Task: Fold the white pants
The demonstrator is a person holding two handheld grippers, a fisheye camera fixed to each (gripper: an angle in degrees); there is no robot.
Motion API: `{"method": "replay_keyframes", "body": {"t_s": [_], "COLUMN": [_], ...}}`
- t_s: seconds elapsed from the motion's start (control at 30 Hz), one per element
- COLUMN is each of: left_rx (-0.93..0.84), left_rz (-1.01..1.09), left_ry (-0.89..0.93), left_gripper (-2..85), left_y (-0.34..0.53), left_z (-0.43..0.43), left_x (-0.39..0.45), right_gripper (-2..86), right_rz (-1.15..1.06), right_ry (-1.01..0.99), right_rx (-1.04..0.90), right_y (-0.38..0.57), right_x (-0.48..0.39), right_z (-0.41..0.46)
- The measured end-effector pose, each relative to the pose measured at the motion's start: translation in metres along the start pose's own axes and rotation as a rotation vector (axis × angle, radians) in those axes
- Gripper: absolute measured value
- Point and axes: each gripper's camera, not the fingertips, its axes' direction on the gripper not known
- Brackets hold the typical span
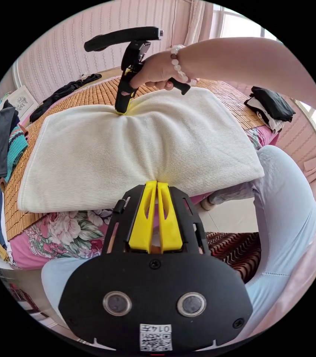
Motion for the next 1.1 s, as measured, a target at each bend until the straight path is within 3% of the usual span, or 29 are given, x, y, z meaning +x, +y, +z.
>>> {"method": "replay_keyframes", "body": {"t_s": [0.23, 0.37, 0.43, 0.53, 0.7, 0.83, 1.1], "left_rx": [0.048, 0.164, 0.171, 0.196, 0.172, 0.131, 0.049], "left_rz": [-0.009, 0.049, 0.124, 0.215, 0.379, 0.517, 0.622], "left_ry": [0.014, 0.053, 0.008, -0.004, 0.056, 0.064, 0.034], "left_gripper": [-1.0, -0.9, -0.7, 0.1, 8.5, 14.6, 16.5], "left_y": [-0.006, -0.010, -0.014, -0.016, -0.024, -0.030, -0.041], "left_z": [-0.029, -0.062, -0.071, -0.074, -0.066, -0.056, -0.029], "left_x": [0.016, 0.041, 0.068, 0.101, 0.153, 0.193, 0.225], "right_gripper": [-0.7, 0.9, 7.1, 14.7, 14.6, 13.7, 6.7], "right_rz": [0.038, 0.152, 0.243, 0.403, 0.620, 0.561, 0.466], "right_ry": [-0.026, -0.053, -0.122, -0.266, -0.482, -0.545, -0.616], "right_rx": [0.098, 0.297, 0.330, 0.291, 0.189, 0.069, -0.008], "right_y": [0.055, 0.152, 0.207, 0.303, 0.417, 0.436, 0.437], "right_x": [0.024, 0.032, 0.038, 0.049, 0.061, 0.057, 0.071], "right_z": [-0.029, -0.080, -0.089, -0.079, -0.043, -0.018, -0.011]}}
